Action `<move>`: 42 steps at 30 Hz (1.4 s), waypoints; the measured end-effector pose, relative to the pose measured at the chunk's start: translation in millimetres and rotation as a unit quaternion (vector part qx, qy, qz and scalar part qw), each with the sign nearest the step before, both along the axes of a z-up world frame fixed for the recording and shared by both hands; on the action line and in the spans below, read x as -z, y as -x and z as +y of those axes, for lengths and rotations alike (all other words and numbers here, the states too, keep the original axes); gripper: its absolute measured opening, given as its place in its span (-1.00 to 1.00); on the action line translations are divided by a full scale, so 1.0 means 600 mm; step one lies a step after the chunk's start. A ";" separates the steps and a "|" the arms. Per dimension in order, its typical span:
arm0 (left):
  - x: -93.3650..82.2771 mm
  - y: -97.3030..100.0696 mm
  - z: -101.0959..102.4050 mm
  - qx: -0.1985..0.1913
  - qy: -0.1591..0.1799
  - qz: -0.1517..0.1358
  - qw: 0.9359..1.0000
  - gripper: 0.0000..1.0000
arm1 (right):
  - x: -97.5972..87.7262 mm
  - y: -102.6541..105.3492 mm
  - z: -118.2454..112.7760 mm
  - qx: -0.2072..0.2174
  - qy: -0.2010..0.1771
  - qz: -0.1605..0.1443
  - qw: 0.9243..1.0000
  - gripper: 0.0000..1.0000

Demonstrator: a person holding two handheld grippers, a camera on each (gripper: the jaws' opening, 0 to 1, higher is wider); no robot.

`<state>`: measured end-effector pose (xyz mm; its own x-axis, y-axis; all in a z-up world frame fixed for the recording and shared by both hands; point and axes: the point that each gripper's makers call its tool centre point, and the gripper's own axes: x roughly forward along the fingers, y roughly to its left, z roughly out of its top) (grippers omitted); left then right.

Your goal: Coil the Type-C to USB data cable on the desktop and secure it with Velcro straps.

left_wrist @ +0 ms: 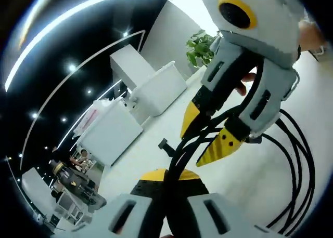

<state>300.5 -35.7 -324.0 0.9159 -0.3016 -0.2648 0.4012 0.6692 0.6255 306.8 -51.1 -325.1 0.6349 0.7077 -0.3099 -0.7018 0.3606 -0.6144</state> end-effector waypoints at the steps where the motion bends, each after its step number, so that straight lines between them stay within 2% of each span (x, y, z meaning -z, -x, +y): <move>1: 0.005 0.001 -0.002 0.003 -0.005 0.004 1.000 -0.91 | 0.003 -0.004 0.001 -0.004 0.006 0.001 1.000 -0.84; 3: 0.010 0.001 -0.002 0.000 0.015 0.014 1.000 -0.91 | 0.001 -0.010 -0.003 -0.005 -0.003 0.009 1.000 -0.87; 5: 0.009 0.001 0.000 0.001 0.019 0.015 1.000 -0.91 | 0.000 -0.009 -0.002 -0.009 -0.020 0.026 0.999 -0.86; 7: 0.008 0.000 -0.001 0.002 0.023 0.017 1.000 -0.91 | 0.002 -0.007 -0.003 -0.009 -0.020 0.033 0.999 -0.82; 9: 0.008 0.002 0.000 0.000 0.026 0.018 1.000 -0.91 | 0.006 -0.003 -0.004 -0.013 -0.011 0.029 0.999 -0.68; 10: 0.008 0.003 0.003 -0.004 0.025 0.017 1.000 -0.91 | 0.009 -0.005 -0.010 -0.008 0.006 0.015 1.000 -0.62; 11: 0.008 0.002 0.005 -0.006 0.020 0.015 1.000 -0.91 | 0.012 -0.001 -0.009 -0.014 0.010 0.014 1.000 -0.65; 12: 0.007 0.003 0.005 -0.006 0.017 0.013 1.000 -0.91 | 0.014 0.001 -0.008 -0.015 0.009 0.018 1.000 -0.77; 13: 0.009 0.008 0.000 0.001 0.004 0.012 1.000 -0.91 | 0.018 -0.005 -0.020 0.006 0.027 0.014 1.000 -0.83; 14: 0.009 0.008 -0.001 -0.002 0.009 0.010 1.000 -0.91 | 0.013 -0.006 -0.018 0.001 0.023 0.008 1.000 -0.86; 15: 0.008 0.008 -0.001 -0.004 0.010 0.009 1.000 -0.91 | 0.009 -0.010 -0.018 0.005 0.015 0.010 1.000 -0.86; 18: 0.001 0.005 0.003 -0.004 0.032 0.007 0.999 -0.91 | 0.002 -0.008 -0.017 0.006 -0.023 0.043 0.999 -0.84; 20: 0.002 0.004 0.007 -0.009 0.037 0.010 0.999 -0.91 | 0.005 -0.002 -0.019 0.000 -0.013 0.047 0.999 -0.74; 22: 0.003 -0.001 0.014 -0.019 0.022 0.003 1.000 -0.91 | 0.008 0.000 -0.020 0.000 -0.005 0.035 0.999 -0.72; 23: 0.003 -0.001 0.015 -0.019 0.027 0.007 0.999 -0.91 | 0.012 0.000 -0.023 0.004 0.006 0.026 1.000 -0.72; 25: 0.006 0.002 0.010 -0.011 0.038 0.016 0.999 -0.91 | 0.008 -0.010 -0.030 0.015 0.033 -0.008 0.999 -0.88; 27: 0.005 0.002 0.010 -0.015 0.047 0.015 0.999 -0.91 | 0.001 -0.014 -0.028 0.018 0.012 -0.001 1.000 -0.90; 29: -0.003 -0.003 0.012 -0.014 0.039 0.001 0.999 -0.91 | -0.003 -0.011 -0.025 0.015 -0.028 0.029 0.999 -0.88; 32: -0.002 -0.006 0.020 -0.026 0.048 0.002 0.999 -0.91 | 0.006 -0.004 -0.026 0.015 -0.015 0.034 0.999 -0.71; 34: -0.005 -0.012 0.029 -0.034 0.042 0.000 0.999 -0.91 | 0.011 -0.003 -0.025 0.009 -0.007 0.017 1.000 -0.62; 35: -0.004 -0.009 0.022 -0.022 0.056 0.008 0.998 -0.91 | 0.014 -0.004 -0.025 0.011 -0.005 0.020 1.000 -0.67; 37: -0.005 -0.004 0.020 -0.019 0.053 0.007 0.998 -0.91 | 0.015 -0.009 -0.029 0.022 -0.003 0.024 0.999 -0.81; 39: -0.008 -0.003 0.019 -0.021 0.044 0.000 0.999 -0.91 | 0.012 -0.013 -0.030 0.026 -0.026 0.052 0.998 -0.87; 42: -0.008 -0.005 0.017 -0.019 0.072 0.005 0.997 -0.90 | 0.005 -0.020 -0.032 0.020 -0.030 0.044 0.998 -0.90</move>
